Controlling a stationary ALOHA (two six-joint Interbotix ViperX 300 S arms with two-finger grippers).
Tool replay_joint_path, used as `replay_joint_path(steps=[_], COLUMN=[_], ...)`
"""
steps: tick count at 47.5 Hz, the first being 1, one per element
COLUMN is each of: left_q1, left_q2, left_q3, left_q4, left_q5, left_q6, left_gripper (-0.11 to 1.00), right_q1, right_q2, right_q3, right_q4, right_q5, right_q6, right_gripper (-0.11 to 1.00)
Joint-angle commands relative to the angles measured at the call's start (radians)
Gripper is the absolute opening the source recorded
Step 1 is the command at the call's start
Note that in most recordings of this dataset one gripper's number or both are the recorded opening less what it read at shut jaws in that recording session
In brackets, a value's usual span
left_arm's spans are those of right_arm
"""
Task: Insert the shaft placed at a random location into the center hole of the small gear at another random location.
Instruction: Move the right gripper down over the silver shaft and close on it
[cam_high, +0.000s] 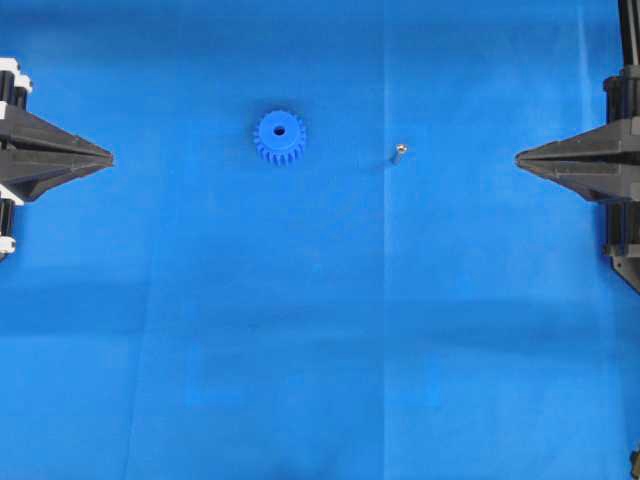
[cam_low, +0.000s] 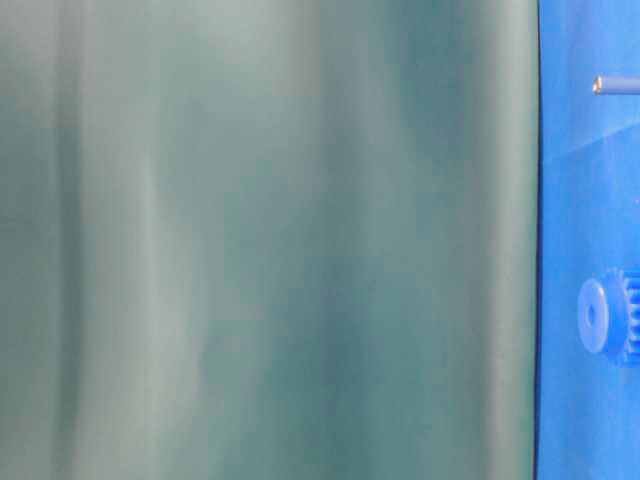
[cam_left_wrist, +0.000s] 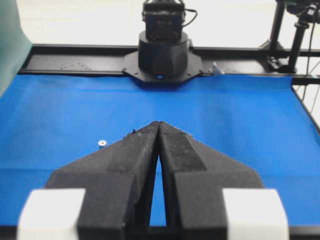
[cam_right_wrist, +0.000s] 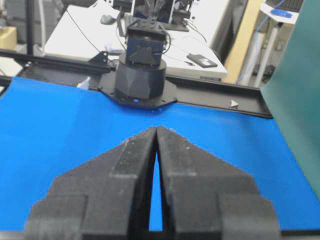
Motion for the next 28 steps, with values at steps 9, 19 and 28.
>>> replay_joint_path(steps=[9, 19, 28], left_q1=[-0.011, -0.011, -0.011], left_q2=[0.002, 0.003, 0.002], left_q3=[-0.018, -0.017, -0.014], left_q4=[-0.002, 0.0, 0.0], left_q5=[0.008, 0.008, 0.008], left_q6=[-0.041, -0.04, -0.038], left_gripper=[0.0, 0.0, 0.0], right_q1=[-0.003, -0.052, -0.126], right_q2=[0.008, 0.058, 0.198], right_q3=[-0.037, -0.026, -0.008], right_q4=[0.002, 0.009, 0.04], right_q5=[0.049, 0.017, -0.063], right_q6=[0.003, 0.005, 0.008], right_gripper=[-0.06, -0.06, -0.01])
